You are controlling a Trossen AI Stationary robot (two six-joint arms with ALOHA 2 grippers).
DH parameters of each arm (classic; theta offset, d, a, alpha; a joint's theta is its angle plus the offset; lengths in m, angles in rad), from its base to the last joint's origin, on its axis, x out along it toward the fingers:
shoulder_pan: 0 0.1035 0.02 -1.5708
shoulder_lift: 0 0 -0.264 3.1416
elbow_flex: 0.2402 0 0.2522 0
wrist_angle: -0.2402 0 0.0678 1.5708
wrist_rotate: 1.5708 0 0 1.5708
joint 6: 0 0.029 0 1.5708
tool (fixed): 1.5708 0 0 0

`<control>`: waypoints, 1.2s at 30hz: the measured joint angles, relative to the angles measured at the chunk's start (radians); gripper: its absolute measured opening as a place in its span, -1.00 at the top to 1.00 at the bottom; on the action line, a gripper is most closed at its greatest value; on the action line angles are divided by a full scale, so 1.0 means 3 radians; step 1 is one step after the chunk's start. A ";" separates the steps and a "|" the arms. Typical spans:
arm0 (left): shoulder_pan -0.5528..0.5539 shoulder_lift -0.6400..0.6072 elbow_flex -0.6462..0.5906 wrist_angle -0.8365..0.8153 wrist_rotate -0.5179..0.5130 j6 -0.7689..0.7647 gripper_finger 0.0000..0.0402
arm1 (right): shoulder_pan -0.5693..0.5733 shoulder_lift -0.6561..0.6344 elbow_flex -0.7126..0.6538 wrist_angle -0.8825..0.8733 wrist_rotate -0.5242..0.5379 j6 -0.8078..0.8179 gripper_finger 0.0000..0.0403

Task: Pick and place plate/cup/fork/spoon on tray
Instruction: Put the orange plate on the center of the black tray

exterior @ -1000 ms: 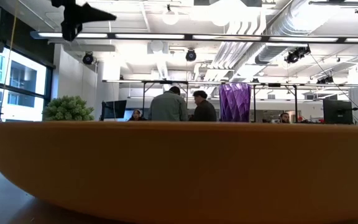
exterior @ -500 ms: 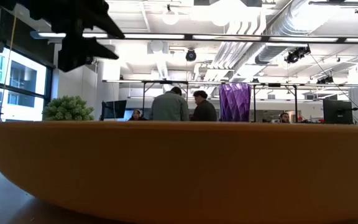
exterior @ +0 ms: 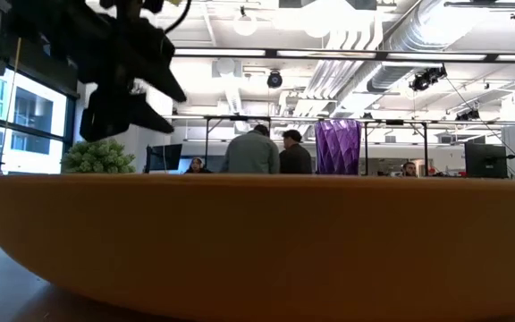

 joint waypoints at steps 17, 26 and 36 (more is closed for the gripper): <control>-0.0092 0.0650 0.0077 0.0360 0.0158 -0.0144 0.15 | 0.0000 0.0000 0.0000 -0.0031 -0.0002 0.0000 0.45; -0.0093 0.0949 0.0232 0.0345 0.0154 -0.0142 0.15 | 0.0000 0.0000 0.0000 -0.0046 -0.0002 0.0001 0.45; -0.0095 0.1125 0.0303 0.0315 0.0162 -0.0146 0.15 | 0.0000 0.0000 0.0000 -0.0050 -0.0002 0.0001 0.45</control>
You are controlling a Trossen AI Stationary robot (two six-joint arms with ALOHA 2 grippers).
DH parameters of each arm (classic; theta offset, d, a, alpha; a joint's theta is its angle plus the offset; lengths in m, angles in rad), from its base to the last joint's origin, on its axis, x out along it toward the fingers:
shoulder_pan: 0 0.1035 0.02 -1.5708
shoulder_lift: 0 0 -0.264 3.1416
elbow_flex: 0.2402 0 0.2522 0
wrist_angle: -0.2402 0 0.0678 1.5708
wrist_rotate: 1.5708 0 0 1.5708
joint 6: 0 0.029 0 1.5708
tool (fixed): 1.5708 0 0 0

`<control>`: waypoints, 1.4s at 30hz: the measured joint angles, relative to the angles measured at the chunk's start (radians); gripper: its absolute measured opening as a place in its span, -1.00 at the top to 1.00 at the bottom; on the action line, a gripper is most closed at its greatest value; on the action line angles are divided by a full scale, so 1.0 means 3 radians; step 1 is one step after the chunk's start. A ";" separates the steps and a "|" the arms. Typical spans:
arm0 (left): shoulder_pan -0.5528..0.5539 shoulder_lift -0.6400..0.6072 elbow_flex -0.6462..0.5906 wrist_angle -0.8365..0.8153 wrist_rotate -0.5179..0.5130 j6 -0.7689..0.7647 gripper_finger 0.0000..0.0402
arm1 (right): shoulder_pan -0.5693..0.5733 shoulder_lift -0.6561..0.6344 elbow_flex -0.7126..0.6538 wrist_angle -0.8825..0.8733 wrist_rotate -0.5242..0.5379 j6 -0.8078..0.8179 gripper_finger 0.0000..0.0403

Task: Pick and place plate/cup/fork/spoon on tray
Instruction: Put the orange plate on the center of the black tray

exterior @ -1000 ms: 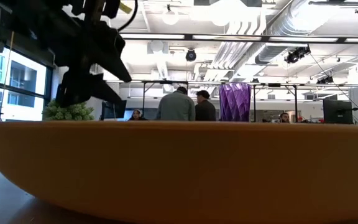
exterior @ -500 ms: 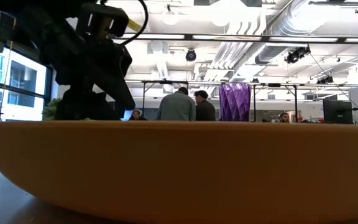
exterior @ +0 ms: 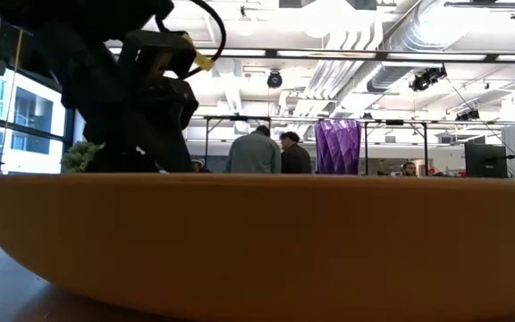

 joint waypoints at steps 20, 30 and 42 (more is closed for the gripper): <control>-0.0036 0.0008 -0.0009 -0.0109 -0.0028 0.0004 0.69 | 0.0000 0.0000 0.0000 -0.0001 0.0001 -0.0003 0.45; -0.0061 0.0010 0.0019 -0.0026 0.0009 0.0015 0.96 | 0.0000 0.0001 0.0000 0.0000 0.0011 -0.0030 0.45; -0.0058 -0.0032 0.0175 -0.0024 0.0147 0.0072 0.98 | 0.0000 0.0001 0.0000 0.0000 0.0021 -0.0052 0.45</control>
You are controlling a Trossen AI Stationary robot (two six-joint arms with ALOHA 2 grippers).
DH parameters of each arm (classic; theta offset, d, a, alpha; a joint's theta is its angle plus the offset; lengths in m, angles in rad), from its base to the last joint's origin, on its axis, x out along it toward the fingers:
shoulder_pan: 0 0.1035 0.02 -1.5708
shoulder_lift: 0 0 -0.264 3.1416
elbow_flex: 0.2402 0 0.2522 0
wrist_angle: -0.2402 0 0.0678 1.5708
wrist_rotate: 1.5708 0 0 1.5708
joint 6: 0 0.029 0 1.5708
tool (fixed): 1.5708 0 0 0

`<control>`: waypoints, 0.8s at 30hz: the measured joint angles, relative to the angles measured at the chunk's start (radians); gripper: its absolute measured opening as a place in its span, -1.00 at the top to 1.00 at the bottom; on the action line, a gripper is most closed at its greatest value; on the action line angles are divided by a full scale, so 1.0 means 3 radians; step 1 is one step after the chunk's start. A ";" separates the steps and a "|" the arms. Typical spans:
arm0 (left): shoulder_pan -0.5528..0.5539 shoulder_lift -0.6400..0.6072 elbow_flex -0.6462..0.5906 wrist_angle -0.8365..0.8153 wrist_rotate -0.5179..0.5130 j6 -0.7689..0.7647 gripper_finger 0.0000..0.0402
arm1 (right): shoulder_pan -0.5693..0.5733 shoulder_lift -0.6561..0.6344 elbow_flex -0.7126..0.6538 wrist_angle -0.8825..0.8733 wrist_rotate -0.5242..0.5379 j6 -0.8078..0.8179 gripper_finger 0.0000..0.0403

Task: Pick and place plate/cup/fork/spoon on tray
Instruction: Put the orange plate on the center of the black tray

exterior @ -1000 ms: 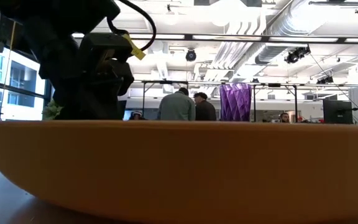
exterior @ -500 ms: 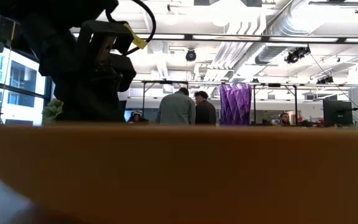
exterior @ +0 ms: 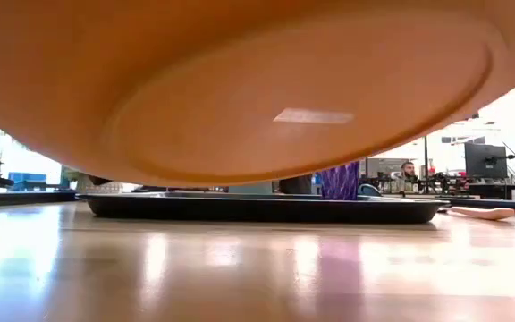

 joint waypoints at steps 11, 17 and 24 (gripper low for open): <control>0.0071 -0.0309 0.0158 -0.0285 -0.0002 0.0110 0.99 | 0.0000 0.0000 -0.0001 0.0002 -0.0001 0.0000 0.45; 0.0280 -0.0467 0.0256 -0.0779 -0.0057 0.0382 0.99 | 0.0000 0.0000 -0.0001 0.0025 0.0001 0.0000 0.45; 0.0702 -0.0647 0.0256 -0.1202 -0.0025 0.0798 0.98 | 0.0000 0.0000 -0.0001 0.0030 0.0001 0.0039 0.45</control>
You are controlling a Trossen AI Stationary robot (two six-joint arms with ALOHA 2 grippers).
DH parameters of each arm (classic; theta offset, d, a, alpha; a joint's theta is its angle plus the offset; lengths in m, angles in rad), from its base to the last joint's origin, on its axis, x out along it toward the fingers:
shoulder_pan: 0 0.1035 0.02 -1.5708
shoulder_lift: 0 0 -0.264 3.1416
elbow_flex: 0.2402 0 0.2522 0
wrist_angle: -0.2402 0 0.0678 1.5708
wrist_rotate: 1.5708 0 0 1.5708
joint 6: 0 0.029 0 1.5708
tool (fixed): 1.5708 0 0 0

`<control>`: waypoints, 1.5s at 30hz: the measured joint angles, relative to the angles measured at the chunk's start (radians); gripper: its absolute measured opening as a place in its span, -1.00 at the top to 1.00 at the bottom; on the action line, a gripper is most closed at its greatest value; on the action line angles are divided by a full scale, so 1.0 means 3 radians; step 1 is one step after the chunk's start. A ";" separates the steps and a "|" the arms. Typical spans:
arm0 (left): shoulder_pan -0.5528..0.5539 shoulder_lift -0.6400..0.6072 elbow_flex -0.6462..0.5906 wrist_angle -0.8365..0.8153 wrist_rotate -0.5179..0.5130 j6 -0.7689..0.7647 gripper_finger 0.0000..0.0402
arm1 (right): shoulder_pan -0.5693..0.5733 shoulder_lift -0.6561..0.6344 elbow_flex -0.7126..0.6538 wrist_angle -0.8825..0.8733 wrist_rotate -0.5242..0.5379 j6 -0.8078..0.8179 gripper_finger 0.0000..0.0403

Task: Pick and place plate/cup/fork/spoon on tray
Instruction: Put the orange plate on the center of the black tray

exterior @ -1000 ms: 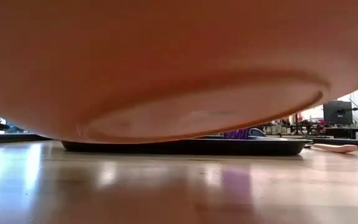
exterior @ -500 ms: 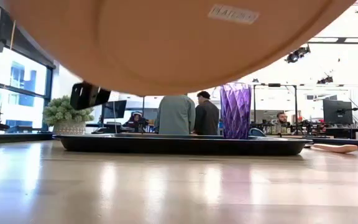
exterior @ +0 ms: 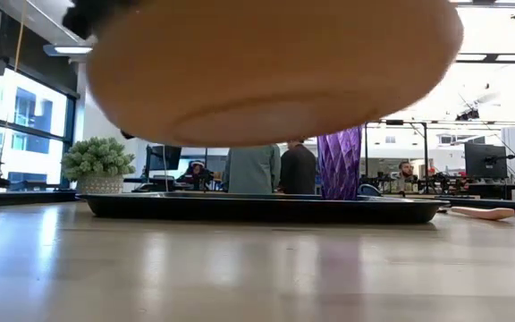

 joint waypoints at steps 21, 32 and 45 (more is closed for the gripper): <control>0.1522 -0.0100 -0.0001 -0.0270 0.0321 0.1120 0.98 | -0.0001 0.0000 0.0000 0.0000 0.0280 0.0190 0.45; 0.2040 -0.0094 -0.0001 -0.0294 0.0583 0.1539 0.98 | -0.0008 0.0000 0.0000 0.0001 0.0519 0.0194 0.45; 0.2148 0.0237 0.0031 -0.0121 0.0640 0.1456 0.98 | -0.0268 0.0000 0.0000 0.0000 0.0406 0.0178 0.45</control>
